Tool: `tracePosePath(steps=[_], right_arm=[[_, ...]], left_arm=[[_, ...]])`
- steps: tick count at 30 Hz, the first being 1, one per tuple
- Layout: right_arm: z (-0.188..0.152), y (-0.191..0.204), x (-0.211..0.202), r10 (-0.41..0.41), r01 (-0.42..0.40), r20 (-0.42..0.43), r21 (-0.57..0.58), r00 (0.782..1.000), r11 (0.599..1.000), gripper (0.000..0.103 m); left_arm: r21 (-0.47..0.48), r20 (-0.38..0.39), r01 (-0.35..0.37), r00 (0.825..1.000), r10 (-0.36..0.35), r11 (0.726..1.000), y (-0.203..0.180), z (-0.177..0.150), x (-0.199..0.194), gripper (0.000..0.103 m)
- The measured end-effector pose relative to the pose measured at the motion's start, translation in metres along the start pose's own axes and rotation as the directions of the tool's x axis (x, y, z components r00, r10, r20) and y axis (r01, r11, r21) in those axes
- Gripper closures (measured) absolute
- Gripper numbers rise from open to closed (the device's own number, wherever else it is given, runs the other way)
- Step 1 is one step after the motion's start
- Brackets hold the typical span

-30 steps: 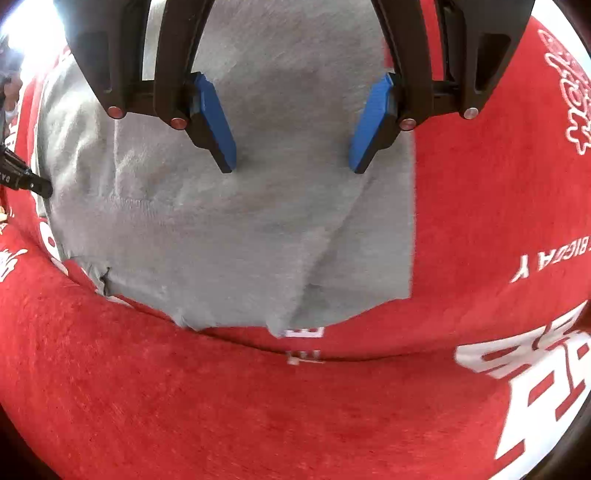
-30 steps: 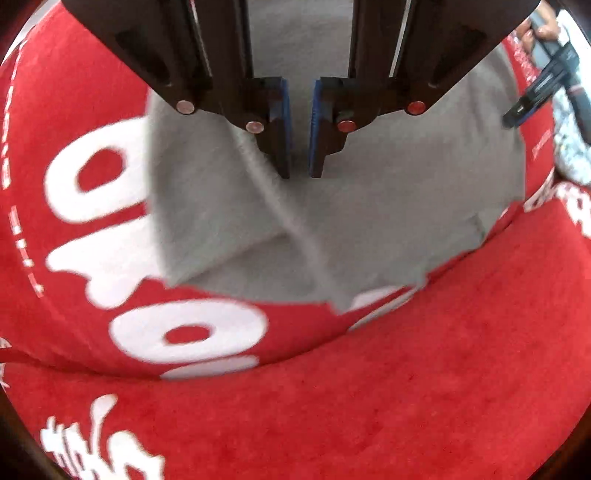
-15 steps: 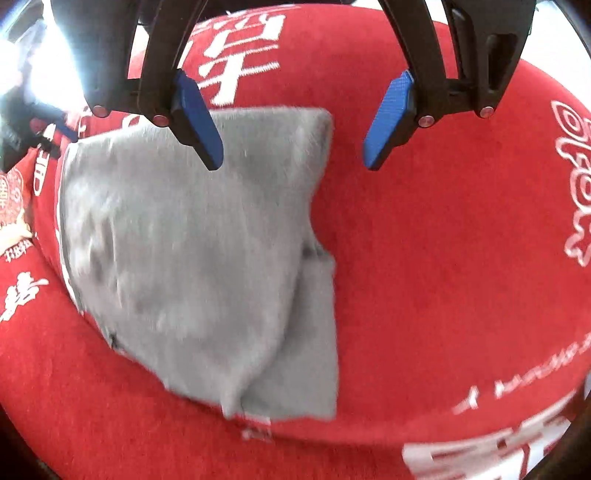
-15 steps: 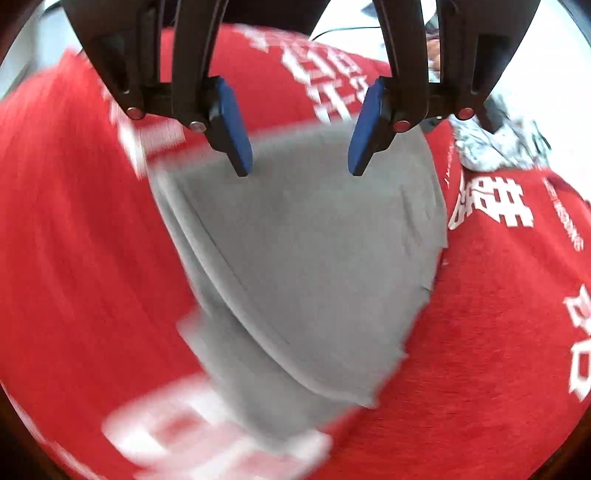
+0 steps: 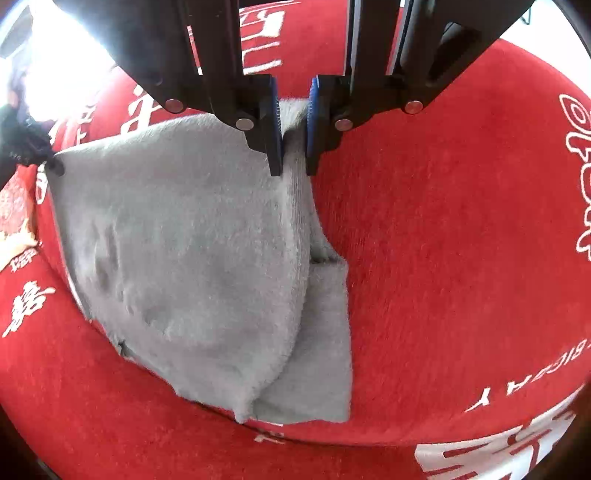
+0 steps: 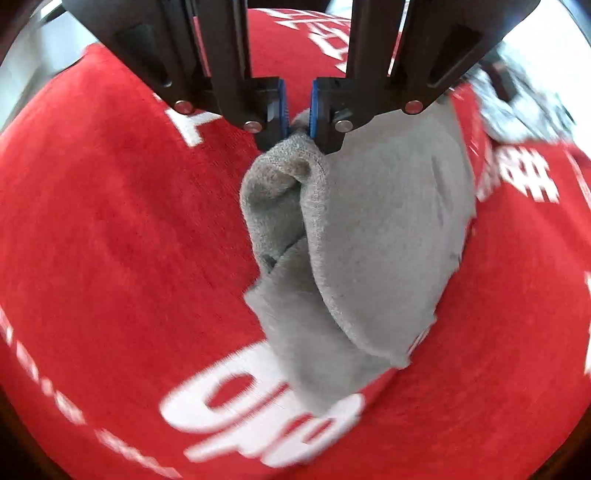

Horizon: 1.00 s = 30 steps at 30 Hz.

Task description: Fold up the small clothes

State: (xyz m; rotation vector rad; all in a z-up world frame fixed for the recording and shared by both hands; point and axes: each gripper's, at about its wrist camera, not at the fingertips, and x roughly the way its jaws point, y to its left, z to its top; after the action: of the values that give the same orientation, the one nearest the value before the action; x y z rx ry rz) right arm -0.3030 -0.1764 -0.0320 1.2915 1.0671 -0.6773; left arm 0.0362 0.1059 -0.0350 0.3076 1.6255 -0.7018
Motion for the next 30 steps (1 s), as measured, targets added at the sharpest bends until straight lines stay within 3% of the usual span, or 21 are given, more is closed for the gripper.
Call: tracePosePath(steps=[2, 5, 9, 12, 18, 23, 26, 28, 30], right_arm=[[0.002, -0.009, 0.013, -0.058, 0.057, -0.018, -0.017, 0.998, 0.998, 0.094], [-0.002, -0.010, 0.031, -0.076, 0.075, -0.042, -0.040, 0.996, 0.996, 0.093], [-0.008, -0.004, 0.019, -0.124, 0.122, -0.040, -0.050, 0.991, 0.991, 0.083], [-0.013, -0.007, -0.001, -0.137, 0.137, -0.020, -0.024, 0.990, 0.990, 0.082], [-0.004, 0.022, -0.029, -0.092, 0.103, 0.081, -0.130, 0.992, 0.986, 0.082], [0.023, 0.063, 0.002, -0.059, 0.076, 0.098, -0.177, 0.993, 0.981, 0.082], [0.038, 0.082, 0.031, -0.041, 0.056, 0.085, -0.189, 0.996, 0.980, 0.082], [0.042, 0.080, 0.044, -0.050, 0.061, 0.065, -0.188, 0.997, 0.980, 0.082], [0.042, 0.075, 0.055, -0.063, 0.070, 0.047, -0.177, 0.997, 0.982, 0.082]], left_arm=[[0.008, 0.000, -0.017, 1.000, 0.017, 1.000, 0.000, -0.007, 0.006, 0.090], [0.004, 0.006, -0.024, 1.000, 0.024, 1.000, -0.001, -0.009, 0.004, 0.090], [0.047, -0.004, -0.073, 0.997, 0.073, 0.996, 0.001, -0.019, -0.012, 0.090], [0.068, 0.034, -0.105, 0.994, 0.103, 0.992, 0.000, -0.018, -0.032, 0.090], [0.097, 0.126, -0.098, 0.988, 0.085, 0.991, -0.026, 0.028, -0.049, 0.090], [0.123, 0.167, -0.137, 0.979, 0.116, 0.983, -0.058, 0.070, -0.029, 0.090], [0.117, 0.173, -0.221, 0.965, 0.199, 0.968, -0.068, 0.089, -0.008, 0.090], [0.105, 0.123, -0.229, 0.969, 0.216, 0.968, -0.062, 0.093, 0.010, 0.090], [0.111, 0.155, -0.234, 0.964, 0.216, 0.966, -0.061, 0.092, 0.014, 0.090]])
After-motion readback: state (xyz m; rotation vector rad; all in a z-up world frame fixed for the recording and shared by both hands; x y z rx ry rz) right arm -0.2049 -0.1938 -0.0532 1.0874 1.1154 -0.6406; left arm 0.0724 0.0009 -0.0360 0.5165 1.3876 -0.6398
